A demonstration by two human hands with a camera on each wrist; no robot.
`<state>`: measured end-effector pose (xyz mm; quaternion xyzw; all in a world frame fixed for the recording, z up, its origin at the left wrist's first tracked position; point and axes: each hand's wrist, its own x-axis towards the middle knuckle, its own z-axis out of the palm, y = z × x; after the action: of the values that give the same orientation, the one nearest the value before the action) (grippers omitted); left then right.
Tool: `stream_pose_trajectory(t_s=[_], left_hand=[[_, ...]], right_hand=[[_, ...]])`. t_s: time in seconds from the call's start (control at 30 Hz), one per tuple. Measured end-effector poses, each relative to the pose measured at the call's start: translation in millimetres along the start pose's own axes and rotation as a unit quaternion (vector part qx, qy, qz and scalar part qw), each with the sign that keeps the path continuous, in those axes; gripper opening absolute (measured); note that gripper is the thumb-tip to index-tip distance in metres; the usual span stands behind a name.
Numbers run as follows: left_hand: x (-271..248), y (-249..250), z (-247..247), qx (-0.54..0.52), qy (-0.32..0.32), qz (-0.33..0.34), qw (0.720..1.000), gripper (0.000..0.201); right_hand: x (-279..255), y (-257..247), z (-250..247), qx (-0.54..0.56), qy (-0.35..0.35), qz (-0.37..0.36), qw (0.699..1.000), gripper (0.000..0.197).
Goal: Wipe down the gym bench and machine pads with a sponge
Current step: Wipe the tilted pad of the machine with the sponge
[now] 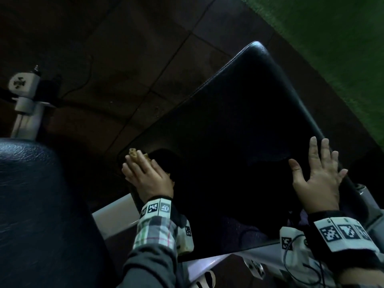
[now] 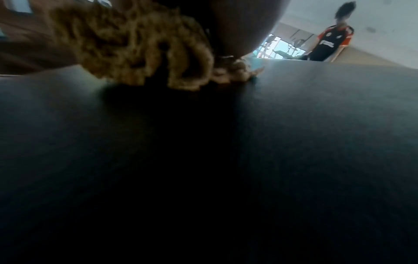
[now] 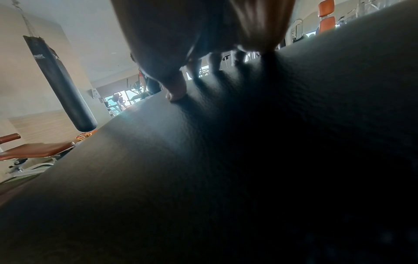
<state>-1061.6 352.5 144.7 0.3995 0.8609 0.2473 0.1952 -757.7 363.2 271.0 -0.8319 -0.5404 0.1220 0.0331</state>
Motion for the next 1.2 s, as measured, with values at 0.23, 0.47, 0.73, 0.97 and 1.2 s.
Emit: stream_pose_trajectory(t_s=[0.23,0.47,0.73,0.97,1.2], left_hand=[[62,6,-1,-0.011,-0.025,0.006,1.0,0.053],[38,-22,-10,-0.023,0.042,-0.083,0.995,0.049],[3,20,3,-0.013,-0.031,0.069,0.997,0.056],[53,17,-3,-0.03,-0.015,-0.043,0.998,0.05],[-19,-14,-8,-0.015,0.016,-0.062,0.998,0.052]], right_hand=[[0,-1,0,0.002,-0.003,0.002,1.0,0.074],[-2,-1,1,0.001,0.004,-0.001,1.0,0.073],[-2,-2,1,-0.004,0.005,0.001,1.0,0.073],[-1,-2,1,-0.007,0.001,0.0,1.0,0.074],[0,-2,-1,-0.005,-0.01,-0.003,1.0,0.069]])
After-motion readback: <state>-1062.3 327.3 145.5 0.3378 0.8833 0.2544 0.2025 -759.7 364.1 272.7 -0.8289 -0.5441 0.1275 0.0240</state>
